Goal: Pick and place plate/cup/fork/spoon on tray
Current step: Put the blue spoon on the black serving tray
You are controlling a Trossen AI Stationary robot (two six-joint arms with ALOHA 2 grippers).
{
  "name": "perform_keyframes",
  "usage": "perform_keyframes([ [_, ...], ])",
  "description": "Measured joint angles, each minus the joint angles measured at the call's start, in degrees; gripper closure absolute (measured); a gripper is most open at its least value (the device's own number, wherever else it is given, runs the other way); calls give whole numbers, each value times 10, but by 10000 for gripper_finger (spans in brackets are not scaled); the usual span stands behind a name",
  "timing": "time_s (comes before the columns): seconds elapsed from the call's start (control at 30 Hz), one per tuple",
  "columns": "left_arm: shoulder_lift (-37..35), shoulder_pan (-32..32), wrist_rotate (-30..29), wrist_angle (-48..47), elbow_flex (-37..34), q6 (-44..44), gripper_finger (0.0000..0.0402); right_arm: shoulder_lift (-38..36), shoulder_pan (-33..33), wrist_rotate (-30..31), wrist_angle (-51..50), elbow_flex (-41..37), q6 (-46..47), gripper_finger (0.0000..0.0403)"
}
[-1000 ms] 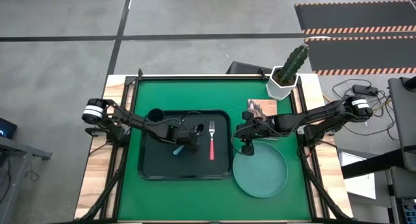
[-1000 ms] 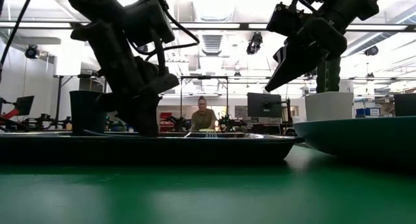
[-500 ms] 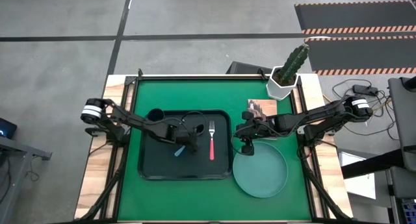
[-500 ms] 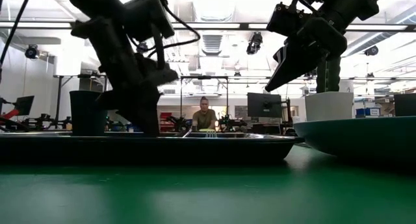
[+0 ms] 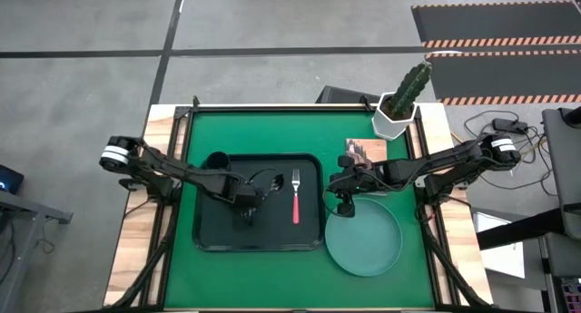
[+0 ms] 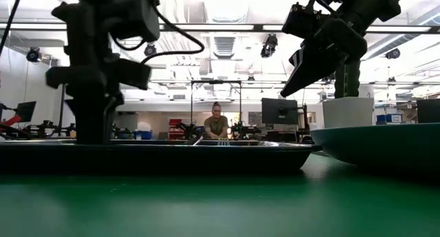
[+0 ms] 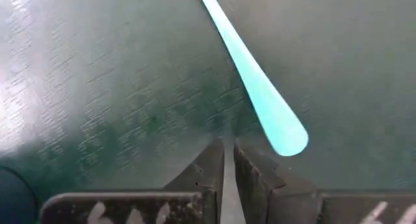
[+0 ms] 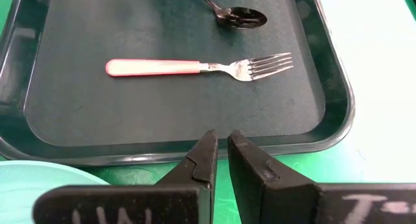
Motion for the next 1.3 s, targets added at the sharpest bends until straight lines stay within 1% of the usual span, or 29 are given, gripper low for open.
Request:
perform_keyframes([
  [0.1,2,0,-3,9,-18,7,384,0,0,0,0,0,0,376],
  [0.23,0,0,4,52,-36,5,385,0,0,0,0,0,0,376],
  [0.53,1,-1,11,96,-33,-10,385,0,0,0,0,0,-1,376],
  [0.9,1,-2,24,96,-25,-26,385,0,0,0,1,0,-2,376],
  [1.3,1,-1,24,178,-30,-27,385,0,0,0,1,0,0,376],
])
